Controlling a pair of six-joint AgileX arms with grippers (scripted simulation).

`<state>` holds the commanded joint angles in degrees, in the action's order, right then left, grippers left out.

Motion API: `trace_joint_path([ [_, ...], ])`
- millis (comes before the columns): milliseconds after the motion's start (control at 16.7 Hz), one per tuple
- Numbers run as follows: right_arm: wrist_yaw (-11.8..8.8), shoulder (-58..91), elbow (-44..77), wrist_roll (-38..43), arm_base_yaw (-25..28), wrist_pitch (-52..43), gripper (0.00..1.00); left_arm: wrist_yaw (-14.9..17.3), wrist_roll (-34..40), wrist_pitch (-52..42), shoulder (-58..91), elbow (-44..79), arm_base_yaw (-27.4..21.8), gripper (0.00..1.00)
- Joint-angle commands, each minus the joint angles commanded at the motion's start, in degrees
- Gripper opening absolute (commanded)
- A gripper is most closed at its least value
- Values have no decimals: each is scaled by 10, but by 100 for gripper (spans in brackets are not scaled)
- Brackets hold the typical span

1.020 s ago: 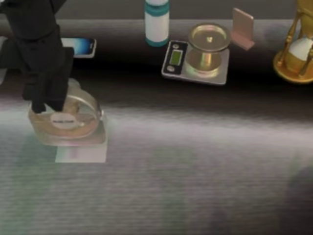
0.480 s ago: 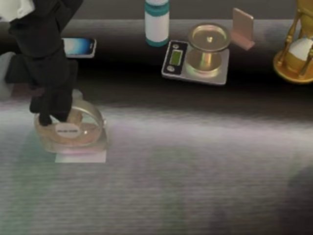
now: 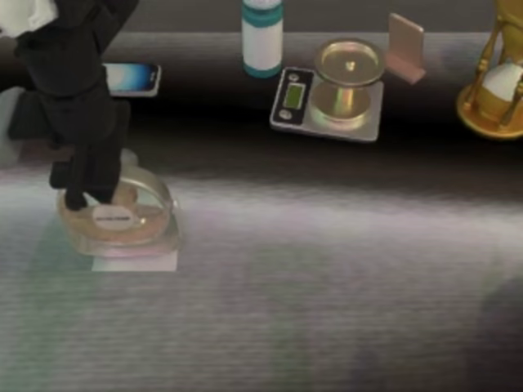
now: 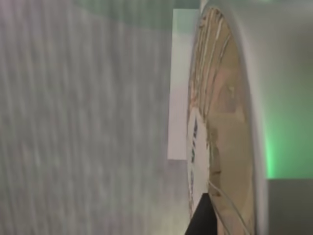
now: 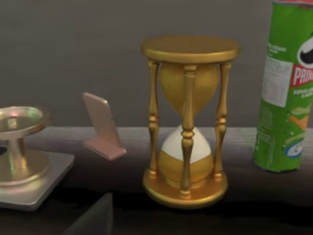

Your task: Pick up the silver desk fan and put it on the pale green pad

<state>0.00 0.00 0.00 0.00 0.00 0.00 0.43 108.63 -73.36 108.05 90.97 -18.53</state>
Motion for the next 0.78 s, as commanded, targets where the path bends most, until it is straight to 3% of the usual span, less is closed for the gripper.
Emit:
trace_joint_path([
  [420,0,0,0,0,0,0,100,0,0,0,0,0,0,98],
  [780,0,0,0,0,0,0,100,0,0,0,0,0,0,100],
])
